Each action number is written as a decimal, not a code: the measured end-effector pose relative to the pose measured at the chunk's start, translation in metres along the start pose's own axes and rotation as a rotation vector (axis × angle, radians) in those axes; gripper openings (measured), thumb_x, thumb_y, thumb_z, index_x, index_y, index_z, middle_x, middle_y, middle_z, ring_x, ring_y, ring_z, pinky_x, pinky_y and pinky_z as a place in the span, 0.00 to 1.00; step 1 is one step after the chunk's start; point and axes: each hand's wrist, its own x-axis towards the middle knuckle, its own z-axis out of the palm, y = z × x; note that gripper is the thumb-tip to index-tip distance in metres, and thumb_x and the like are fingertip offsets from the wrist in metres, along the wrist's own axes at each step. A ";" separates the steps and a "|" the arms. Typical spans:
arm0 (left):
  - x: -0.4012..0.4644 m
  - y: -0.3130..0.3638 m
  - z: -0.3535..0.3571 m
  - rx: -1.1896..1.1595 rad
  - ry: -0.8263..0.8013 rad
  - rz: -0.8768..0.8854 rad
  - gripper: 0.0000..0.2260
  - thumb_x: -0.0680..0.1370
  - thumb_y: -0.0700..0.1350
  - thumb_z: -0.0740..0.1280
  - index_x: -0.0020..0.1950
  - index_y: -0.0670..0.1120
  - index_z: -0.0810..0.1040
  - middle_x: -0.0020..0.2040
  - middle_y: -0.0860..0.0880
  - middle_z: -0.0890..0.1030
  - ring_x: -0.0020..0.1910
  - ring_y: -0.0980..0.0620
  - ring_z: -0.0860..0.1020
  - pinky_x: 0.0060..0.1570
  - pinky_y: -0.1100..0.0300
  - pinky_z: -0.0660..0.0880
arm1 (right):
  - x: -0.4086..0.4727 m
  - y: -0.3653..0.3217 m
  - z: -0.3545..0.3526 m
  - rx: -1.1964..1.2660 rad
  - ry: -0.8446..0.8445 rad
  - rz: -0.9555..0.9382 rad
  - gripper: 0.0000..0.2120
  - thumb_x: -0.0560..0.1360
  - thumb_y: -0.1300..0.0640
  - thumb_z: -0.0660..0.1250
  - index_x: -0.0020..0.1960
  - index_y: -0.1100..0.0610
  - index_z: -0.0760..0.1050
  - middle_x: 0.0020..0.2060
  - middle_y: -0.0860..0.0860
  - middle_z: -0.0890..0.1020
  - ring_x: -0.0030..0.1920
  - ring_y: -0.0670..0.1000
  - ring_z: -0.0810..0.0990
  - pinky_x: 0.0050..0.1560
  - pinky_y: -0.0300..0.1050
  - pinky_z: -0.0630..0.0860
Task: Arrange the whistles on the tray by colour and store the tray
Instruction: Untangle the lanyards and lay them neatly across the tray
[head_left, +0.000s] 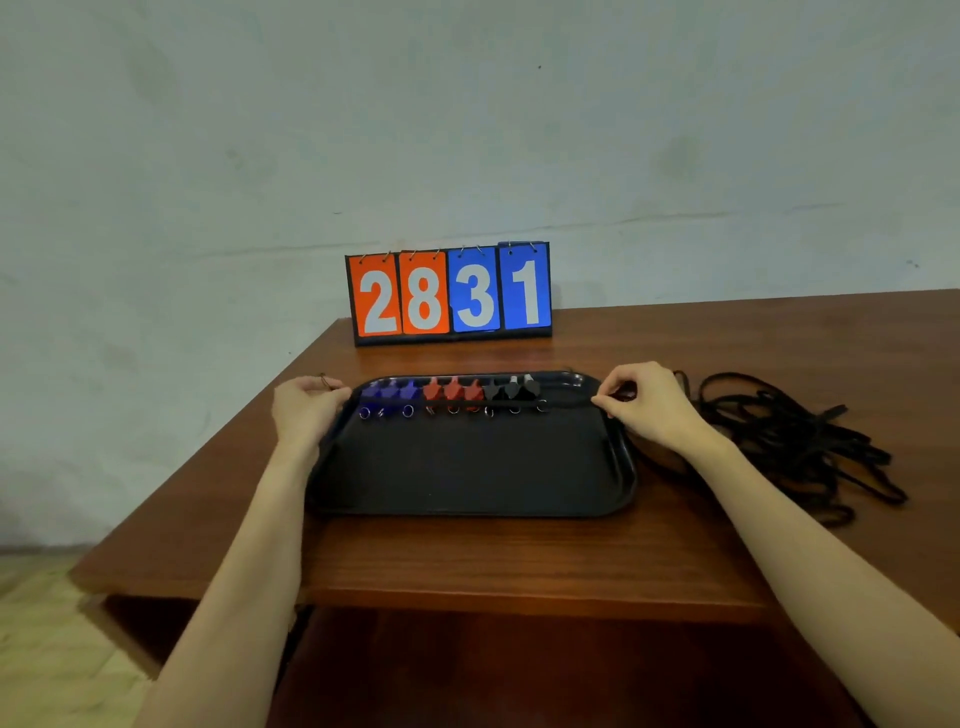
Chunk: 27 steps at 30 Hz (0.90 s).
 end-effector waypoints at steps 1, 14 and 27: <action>0.000 -0.002 -0.001 0.050 0.002 0.019 0.04 0.73 0.39 0.73 0.46 0.43 0.82 0.48 0.46 0.81 0.52 0.48 0.79 0.54 0.51 0.77 | 0.000 0.001 0.001 -0.006 -0.001 0.001 0.02 0.73 0.57 0.71 0.42 0.54 0.81 0.38 0.45 0.82 0.43 0.46 0.80 0.51 0.44 0.77; 0.004 -0.015 -0.007 0.389 -0.001 0.090 0.01 0.71 0.41 0.74 0.41 0.45 0.84 0.45 0.46 0.83 0.47 0.48 0.78 0.50 0.53 0.76 | 0.004 0.002 0.007 -0.101 -0.016 -0.012 0.06 0.72 0.58 0.72 0.38 0.50 0.77 0.39 0.47 0.81 0.44 0.49 0.80 0.47 0.44 0.76; -0.003 -0.013 -0.003 0.527 0.028 0.092 0.24 0.69 0.43 0.77 0.59 0.40 0.70 0.56 0.39 0.77 0.54 0.41 0.77 0.45 0.52 0.74 | 0.003 0.001 0.009 -0.234 -0.055 -0.010 0.03 0.72 0.57 0.72 0.40 0.52 0.80 0.43 0.49 0.76 0.45 0.50 0.74 0.47 0.45 0.72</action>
